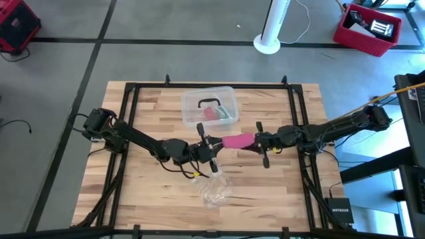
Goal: Roll bandage
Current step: Roll the pink bandage
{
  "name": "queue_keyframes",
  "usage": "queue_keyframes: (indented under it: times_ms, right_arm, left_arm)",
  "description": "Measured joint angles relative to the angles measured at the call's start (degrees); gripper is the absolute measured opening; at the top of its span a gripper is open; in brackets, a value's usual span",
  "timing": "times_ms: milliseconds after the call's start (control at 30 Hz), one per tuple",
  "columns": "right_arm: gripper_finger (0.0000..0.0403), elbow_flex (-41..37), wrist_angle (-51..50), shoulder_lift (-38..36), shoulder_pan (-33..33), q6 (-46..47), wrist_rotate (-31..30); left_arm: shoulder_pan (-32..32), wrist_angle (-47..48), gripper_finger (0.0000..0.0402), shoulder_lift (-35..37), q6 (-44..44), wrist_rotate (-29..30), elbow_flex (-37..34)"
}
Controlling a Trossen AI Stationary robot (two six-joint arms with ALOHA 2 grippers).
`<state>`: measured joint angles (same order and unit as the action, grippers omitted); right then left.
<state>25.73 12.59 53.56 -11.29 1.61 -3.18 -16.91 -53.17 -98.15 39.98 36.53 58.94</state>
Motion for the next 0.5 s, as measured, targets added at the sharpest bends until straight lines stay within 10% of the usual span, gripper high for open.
queue_keyframes:
  times_ms: [500]
  right_arm:
    - [0.0005, 5.41, 0.85, -1.53, -8.81, 0.72, 2.5]
  left_arm:
    - [2.99, 6.07, 0.0021, -0.04, 0.51, 2.05, 0.0]
